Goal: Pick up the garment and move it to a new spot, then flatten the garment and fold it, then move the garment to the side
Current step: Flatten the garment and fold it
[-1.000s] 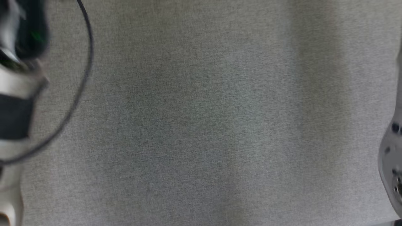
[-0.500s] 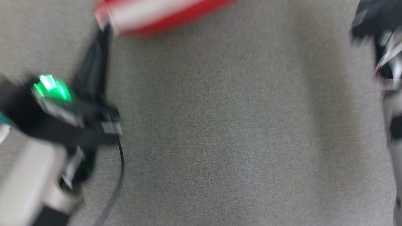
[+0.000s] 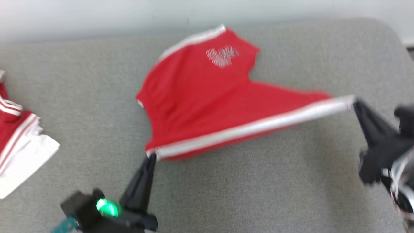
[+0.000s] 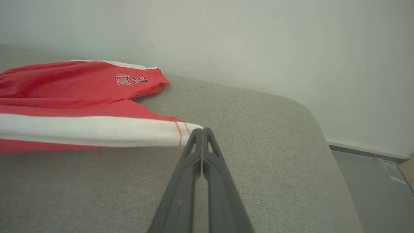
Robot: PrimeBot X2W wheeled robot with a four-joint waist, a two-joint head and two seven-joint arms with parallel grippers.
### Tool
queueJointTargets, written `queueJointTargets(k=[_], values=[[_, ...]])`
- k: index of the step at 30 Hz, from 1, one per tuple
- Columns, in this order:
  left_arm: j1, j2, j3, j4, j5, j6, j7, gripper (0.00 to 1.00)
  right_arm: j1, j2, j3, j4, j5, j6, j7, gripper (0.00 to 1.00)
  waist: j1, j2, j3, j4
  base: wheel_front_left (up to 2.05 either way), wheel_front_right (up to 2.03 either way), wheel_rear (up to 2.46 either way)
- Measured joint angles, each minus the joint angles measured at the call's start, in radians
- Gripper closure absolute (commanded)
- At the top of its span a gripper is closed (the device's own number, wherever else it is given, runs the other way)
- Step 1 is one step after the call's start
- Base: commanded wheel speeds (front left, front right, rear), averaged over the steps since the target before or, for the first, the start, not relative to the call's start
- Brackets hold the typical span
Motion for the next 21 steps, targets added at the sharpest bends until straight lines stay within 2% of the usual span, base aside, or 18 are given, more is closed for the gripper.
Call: queueJointTargets(k=[7, 13, 17, 21], values=[[0.130, -0.008, -0.032, -0.017, 0.040, 0.000, 0.000, 1.00, 0.239, 0.007, -0.081, -0.203, 0.008, 0.000, 0.189, 1.00, 0.0002, 0.0000, -0.068, 0.015, 0.00, 0.00, 0.00], [0.218, 0.019, -0.061, -0.041, 0.060, 0.002, 0.000, 1.00, 0.390, 0.053, -0.135, -0.320, 0.023, 0.000, 0.281, 1.00, 0.0004, 0.0000, -0.087, 0.024, 0.00, 0.00, 0.00], [0.226, 0.011, -0.047, -0.062, 0.062, 0.006, 0.000, 1.00, 0.385, 0.094, -0.180, -0.332, 0.007, 0.000, 0.255, 1.00, 0.0004, 0.0001, -0.095, 0.029, 0.00, 0.00, 0.00], [0.173, -0.023, -0.050, -0.042, 0.056, 0.005, 0.000, 1.00, 0.249, 0.118, -0.152, -0.235, 0.013, 0.000, 0.173, 1.00, 0.0005, 0.0002, -0.098, 0.031, 0.00, 0.00, 0.00]])
